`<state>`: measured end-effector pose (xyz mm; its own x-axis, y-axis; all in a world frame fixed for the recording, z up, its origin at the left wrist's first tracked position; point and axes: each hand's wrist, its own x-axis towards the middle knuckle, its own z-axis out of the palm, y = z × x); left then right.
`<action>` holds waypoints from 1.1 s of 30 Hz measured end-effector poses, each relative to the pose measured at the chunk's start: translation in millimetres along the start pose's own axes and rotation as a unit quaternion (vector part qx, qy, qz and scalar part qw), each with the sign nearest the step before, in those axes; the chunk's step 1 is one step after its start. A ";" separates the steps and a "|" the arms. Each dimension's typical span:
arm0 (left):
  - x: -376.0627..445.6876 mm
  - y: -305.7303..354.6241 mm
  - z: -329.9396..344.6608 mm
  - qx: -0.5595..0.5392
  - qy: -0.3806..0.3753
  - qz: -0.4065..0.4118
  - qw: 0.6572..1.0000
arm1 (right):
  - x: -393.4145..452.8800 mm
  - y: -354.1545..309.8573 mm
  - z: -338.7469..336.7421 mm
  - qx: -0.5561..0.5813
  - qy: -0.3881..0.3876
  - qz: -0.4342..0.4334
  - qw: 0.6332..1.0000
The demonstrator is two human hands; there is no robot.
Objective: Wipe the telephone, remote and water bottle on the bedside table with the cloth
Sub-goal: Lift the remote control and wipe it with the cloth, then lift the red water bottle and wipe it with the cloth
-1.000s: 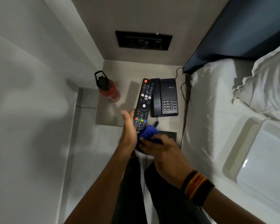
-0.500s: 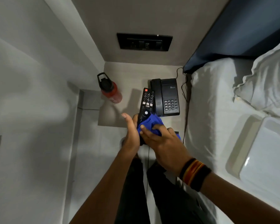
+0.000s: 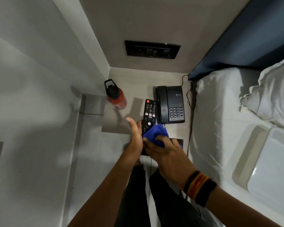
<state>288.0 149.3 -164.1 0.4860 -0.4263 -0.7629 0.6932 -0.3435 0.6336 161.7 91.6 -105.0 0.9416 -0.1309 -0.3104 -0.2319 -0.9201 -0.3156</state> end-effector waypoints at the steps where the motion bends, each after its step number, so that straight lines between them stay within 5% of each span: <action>1: 2.5 -5.1 -1.4 0.005 -0.004 -0.009 1.000 | -5.0 0.1 -0.9 -0.006 -0.010 -0.010 1.000; 4: 22.5 -16.8 -5.7 0.025 -0.028 -0.017 0.999 | -8.8 9.2 5.6 -0.014 -0.048 -0.032 0.998; 8: 64.4 -14.2 -16.1 0.106 -0.018 -0.028 0.994 | -20.7 31.9 17.1 0.116 -0.001 0.094 0.989; 13: 124.5 -10.2 -29.4 0.172 0.022 -0.079 0.982 | -25.5 48.3 31.8 0.256 0.107 0.251 0.927; 20: 209.3 -16.5 -28.3 0.251 0.047 -0.075 0.964 | -13.7 40.2 47.7 0.375 0.146 0.317 0.859; 27: 205.6 -12.6 -31.5 0.311 0.118 0.028 0.943 | 8.4 38.4 44.5 0.539 0.184 0.408 0.714; 30: 164.4 -14.7 -68.6 0.202 0.123 0.021 0.971 | 23.4 41.5 25.1 0.646 0.219 0.402 0.611; 33: 125.6 -2.7 -122.2 0.207 0.169 0.036 0.963 | 35.5 47.0 1.5 0.752 0.232 0.381 0.484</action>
<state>412.2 199.0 -277.4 0.7185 -0.1885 -0.6695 0.4137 -0.6580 0.6292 183.9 44.3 -132.2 0.3143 -0.6116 -0.7261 -0.1412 0.7262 -0.6728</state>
